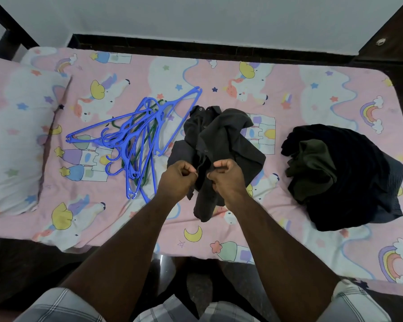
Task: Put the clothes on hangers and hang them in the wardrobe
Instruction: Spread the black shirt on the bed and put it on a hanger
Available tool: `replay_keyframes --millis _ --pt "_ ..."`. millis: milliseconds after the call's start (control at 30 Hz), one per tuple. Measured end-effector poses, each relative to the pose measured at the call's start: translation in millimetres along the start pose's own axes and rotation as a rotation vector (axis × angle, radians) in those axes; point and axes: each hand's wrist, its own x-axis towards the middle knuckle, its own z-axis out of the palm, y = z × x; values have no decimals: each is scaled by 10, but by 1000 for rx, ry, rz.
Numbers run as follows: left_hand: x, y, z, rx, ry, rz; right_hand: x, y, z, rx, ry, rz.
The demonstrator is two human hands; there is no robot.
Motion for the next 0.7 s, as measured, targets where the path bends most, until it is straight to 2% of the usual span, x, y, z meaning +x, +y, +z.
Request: replay_keyframes --millis 100,267,333,700 --pt "-26 -3 24 133 28 101 -20 17 2 -96 68 -96" --pt "-22 78 66 234 -52 161 -74 39 110 -220 105 -231" --pt "-34 99 77 184 -47 166 -77 67 155 -244 97 -246" --pt "72 9 44 -284 -24 -100 -42 74 128 -175 4 -270"
